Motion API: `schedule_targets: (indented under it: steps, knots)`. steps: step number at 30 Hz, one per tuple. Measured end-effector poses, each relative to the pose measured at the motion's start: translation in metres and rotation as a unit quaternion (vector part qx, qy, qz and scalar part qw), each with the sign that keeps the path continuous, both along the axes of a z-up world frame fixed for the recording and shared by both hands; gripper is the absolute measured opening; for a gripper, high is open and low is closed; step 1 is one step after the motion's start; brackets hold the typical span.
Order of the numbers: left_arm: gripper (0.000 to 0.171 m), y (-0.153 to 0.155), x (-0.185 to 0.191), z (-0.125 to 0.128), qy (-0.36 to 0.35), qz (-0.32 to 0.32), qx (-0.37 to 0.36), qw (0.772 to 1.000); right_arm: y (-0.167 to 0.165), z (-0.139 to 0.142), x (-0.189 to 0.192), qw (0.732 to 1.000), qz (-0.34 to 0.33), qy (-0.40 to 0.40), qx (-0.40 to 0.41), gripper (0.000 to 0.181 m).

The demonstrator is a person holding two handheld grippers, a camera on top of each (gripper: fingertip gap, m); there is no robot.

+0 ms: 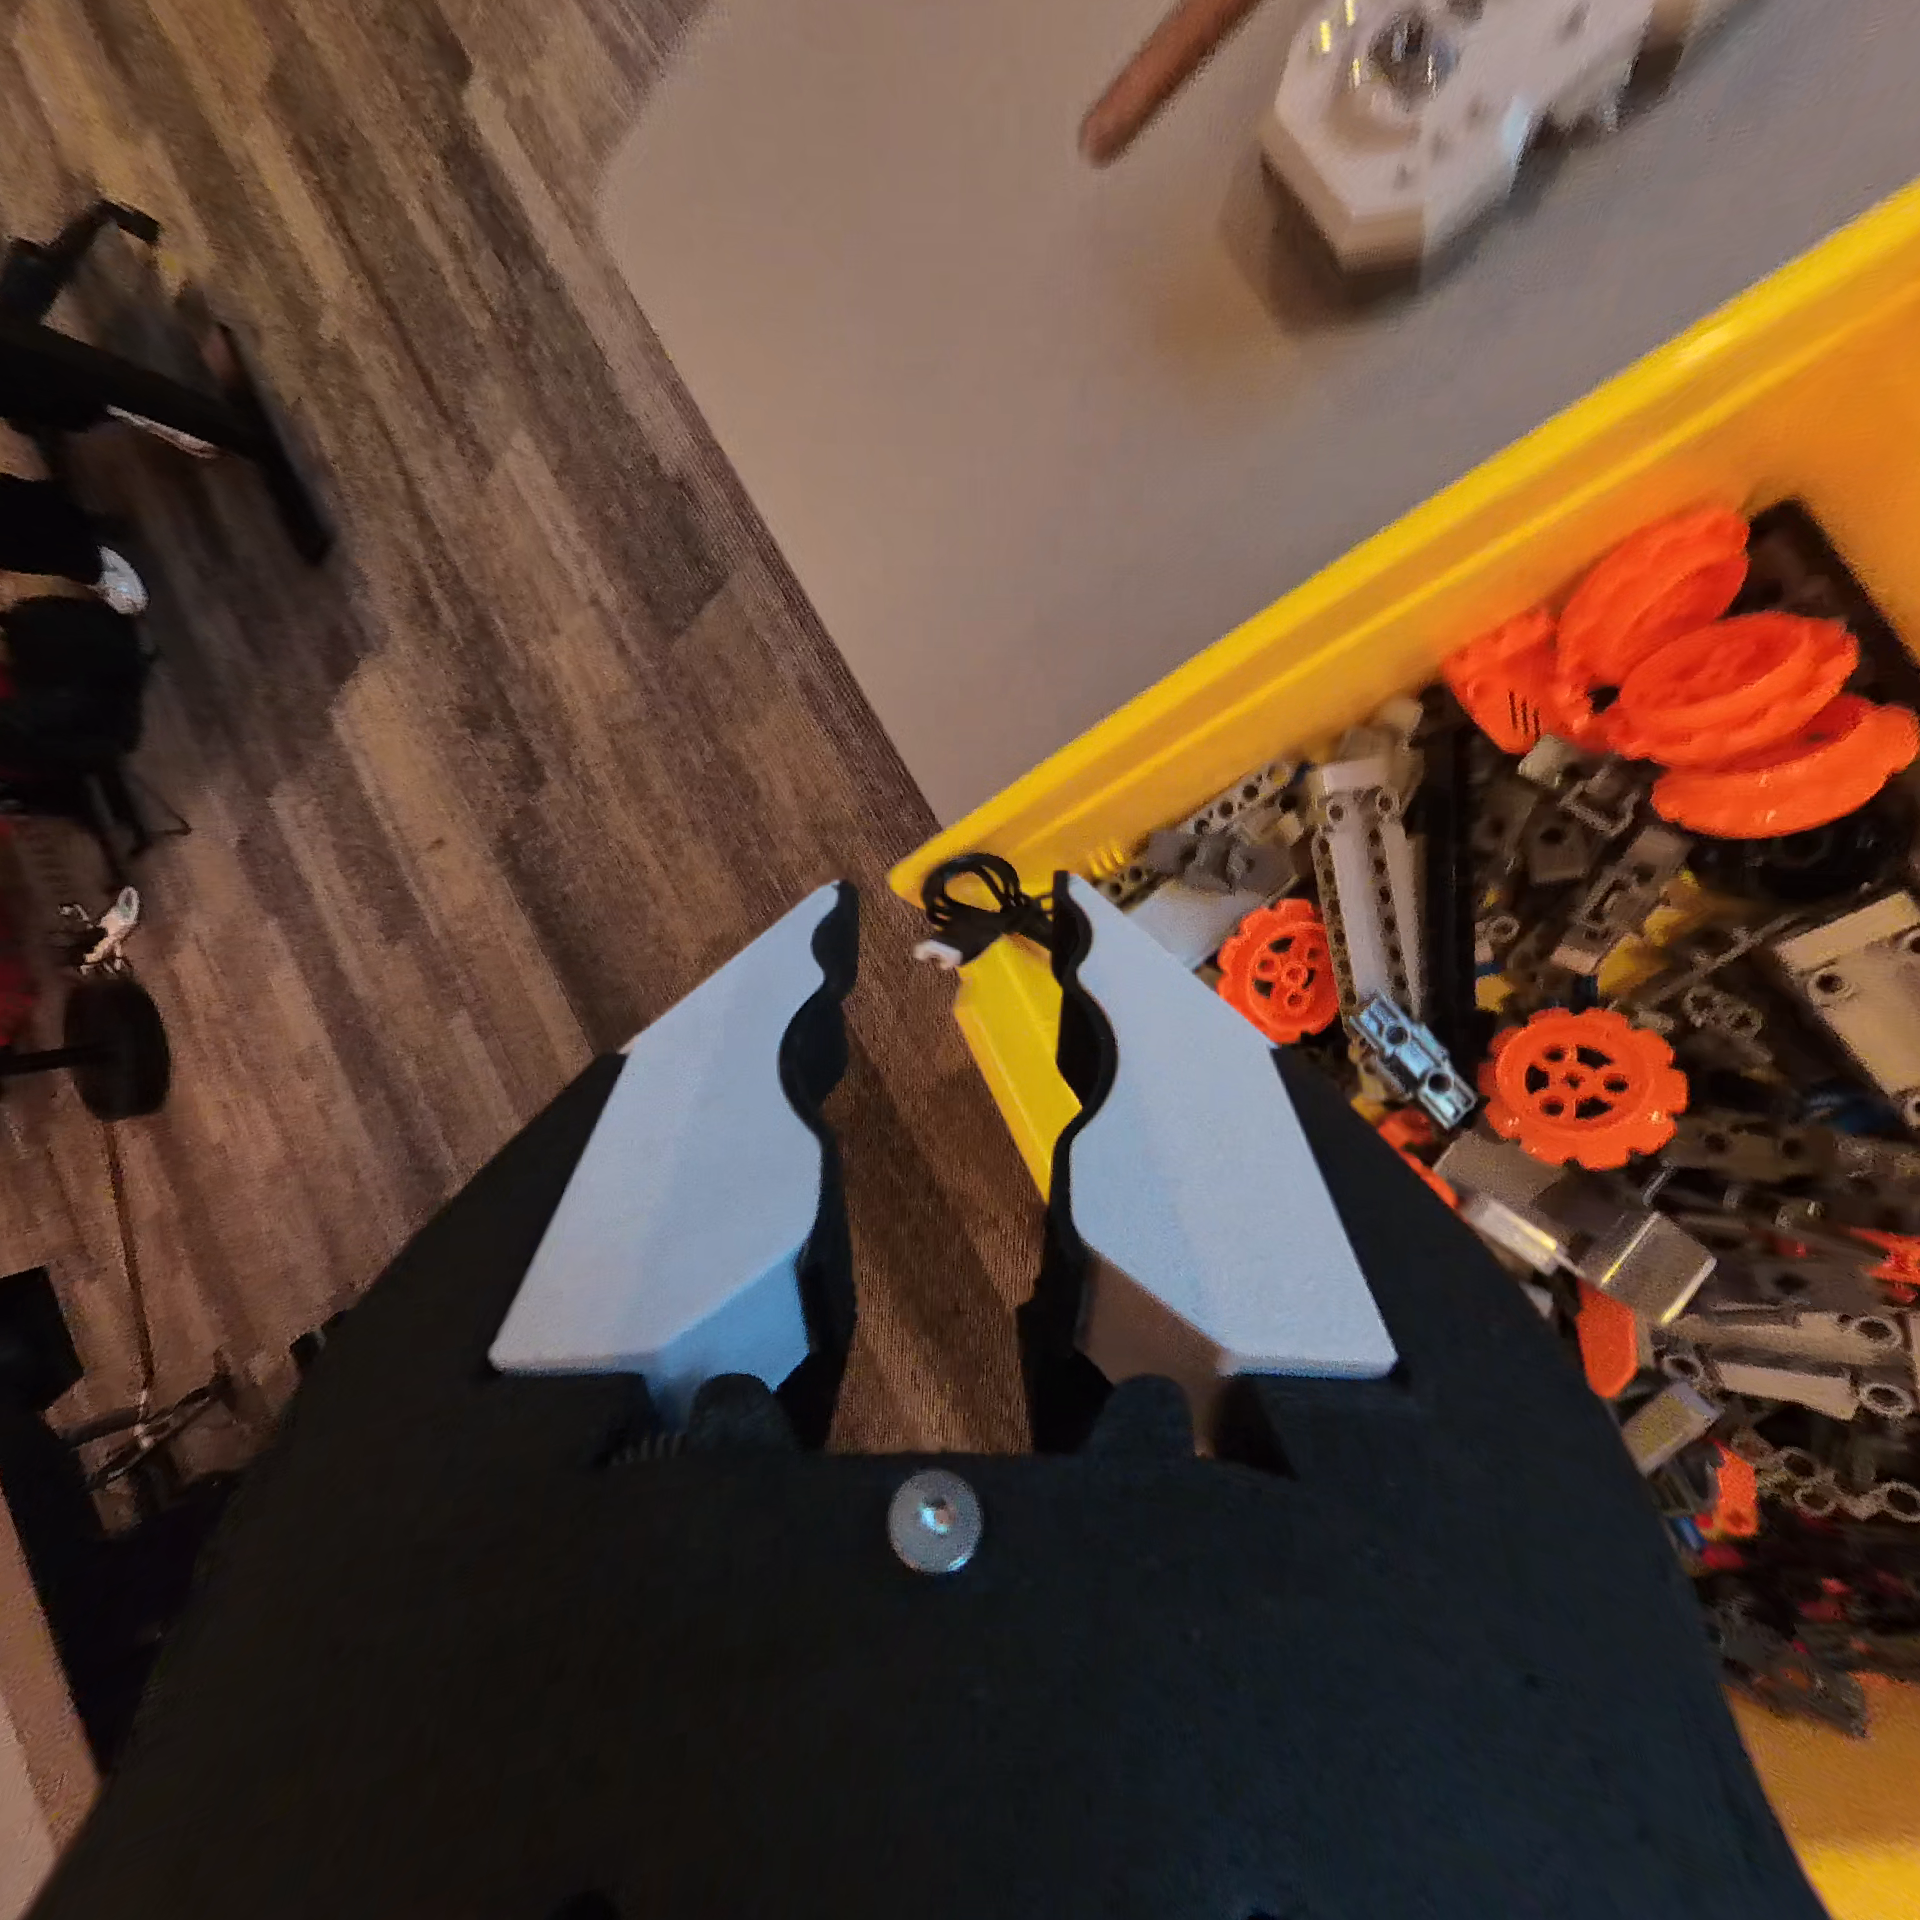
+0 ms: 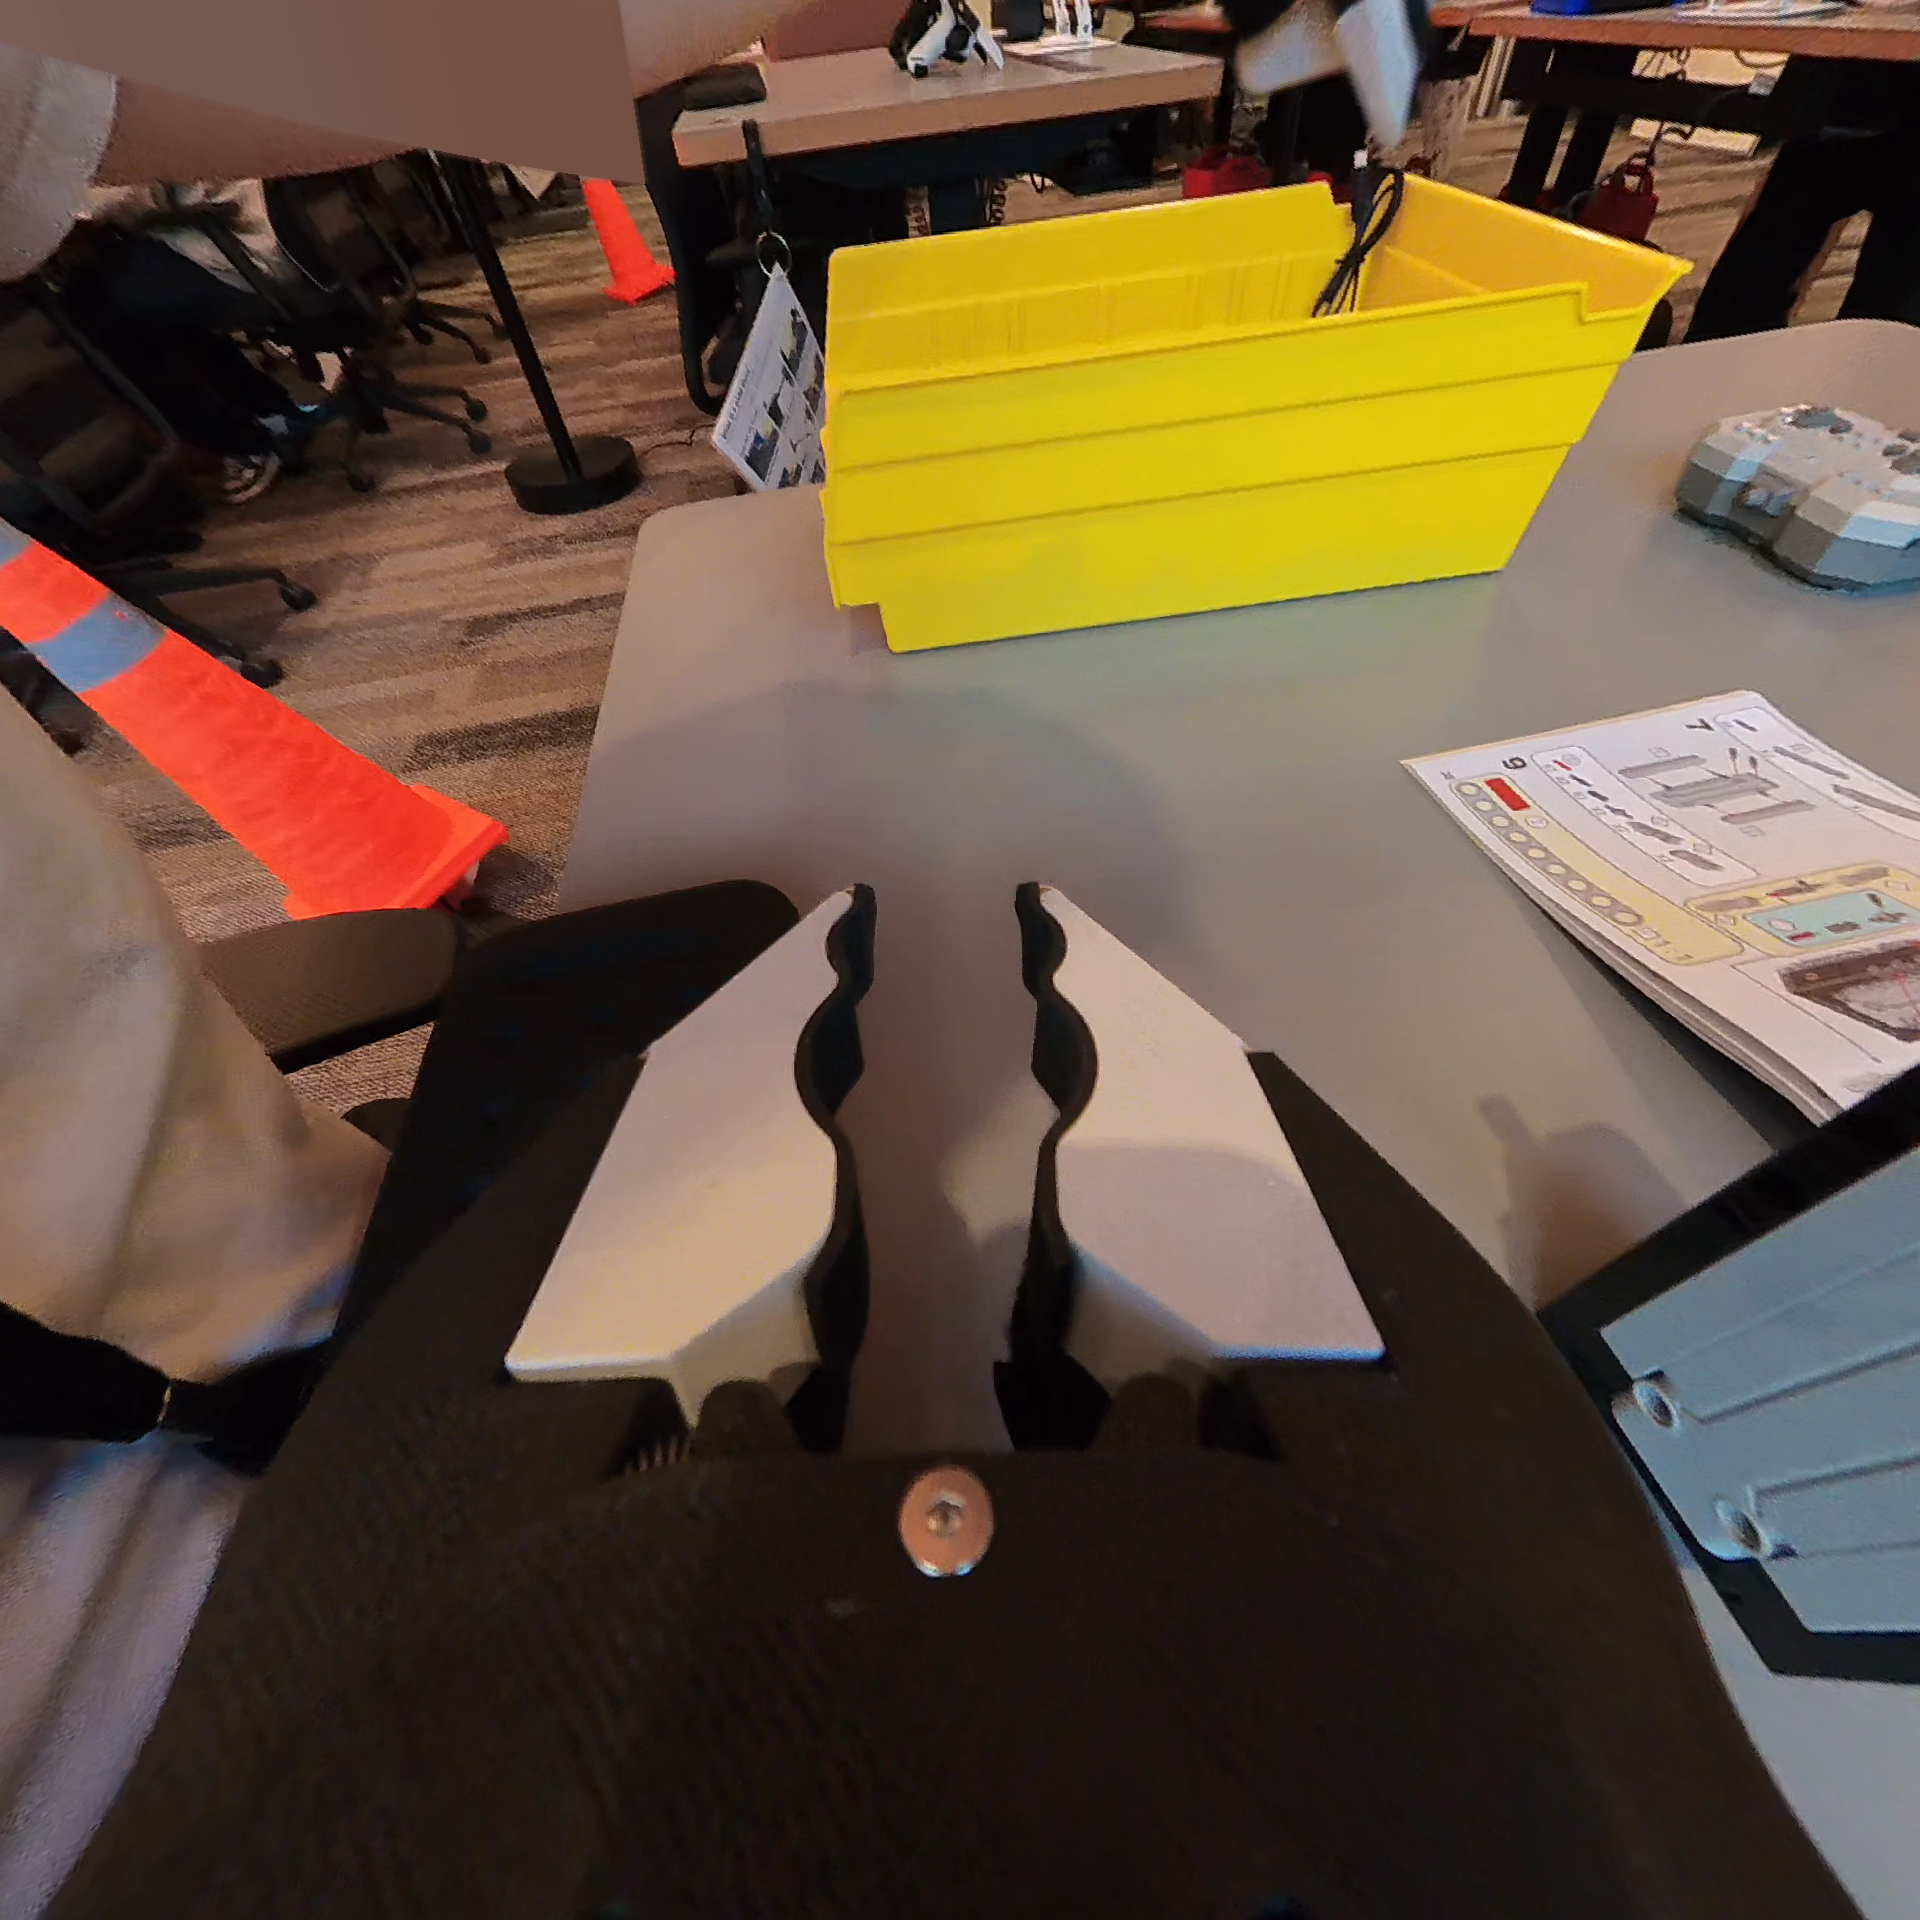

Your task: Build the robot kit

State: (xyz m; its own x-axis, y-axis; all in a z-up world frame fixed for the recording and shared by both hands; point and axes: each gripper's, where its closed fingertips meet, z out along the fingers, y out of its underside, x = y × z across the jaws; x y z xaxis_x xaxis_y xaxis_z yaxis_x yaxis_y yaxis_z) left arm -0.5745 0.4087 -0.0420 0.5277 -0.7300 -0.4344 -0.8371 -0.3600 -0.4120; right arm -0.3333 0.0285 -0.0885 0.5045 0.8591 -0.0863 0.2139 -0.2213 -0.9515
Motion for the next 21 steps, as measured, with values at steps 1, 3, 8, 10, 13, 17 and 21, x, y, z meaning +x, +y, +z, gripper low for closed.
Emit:
schedule_targets:
  steps: [1,3,8,10,13,17,21]
  knots:
    - [0.038,0.000,-0.003,-0.008,0.014,0.004,-0.007,1.000,0.000,0.000,0.001,1.000,-0.001,0.002,-0.003,0.027]
    - [0.039,0.004,-0.008,-0.018,0.045,0.004,0.002,0.999,0.001,0.001,0.001,1.000,-0.001,0.010,-0.008,0.027]
    - [0.035,0.016,-0.017,-0.038,0.093,0.015,0.004,0.996,0.001,0.003,0.002,1.000,-0.001,0.023,-0.017,0.027]
    - [0.027,0.017,-0.015,-0.039,0.087,0.016,-0.001,0.996,0.003,0.002,0.004,1.000,-0.005,0.019,-0.015,0.027]
    - [0.023,0.015,-0.015,-0.036,0.095,0.015,0.003,0.995,0.004,0.003,0.006,1.000,-0.010,0.021,-0.015,0.027]
    - [0.001,0.010,-0.010,-0.019,0.073,0.006,0.018,0.997,0.003,0.004,0.004,0.999,-0.006,0.031,-0.023,0.027]
    - [0.000,0.004,-0.004,0.009,0.048,0.005,0.034,0.998,0.001,0.003,0.003,1.000,-0.004,0.022,-0.017,0.027]
